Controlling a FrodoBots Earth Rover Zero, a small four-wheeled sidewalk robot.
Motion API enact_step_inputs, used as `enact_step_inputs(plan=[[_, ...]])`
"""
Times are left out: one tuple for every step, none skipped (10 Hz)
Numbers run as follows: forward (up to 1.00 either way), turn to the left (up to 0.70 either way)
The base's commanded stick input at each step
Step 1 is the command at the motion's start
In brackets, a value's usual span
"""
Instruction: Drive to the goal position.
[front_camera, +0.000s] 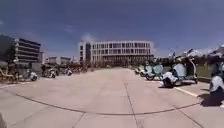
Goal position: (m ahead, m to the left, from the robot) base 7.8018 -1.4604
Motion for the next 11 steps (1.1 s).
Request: enact_step_inputs(plan=[[0.7, 0.0], [0.7, 0.0], [0.7, 0.0], [0.7, 0.0], [0.7, 0.0], [0.7, -0.05], [0.7, -0.31], [0.7, -0.28], [0.7, -0.12], [0.7, 0.0], [0.7, 0.0]])
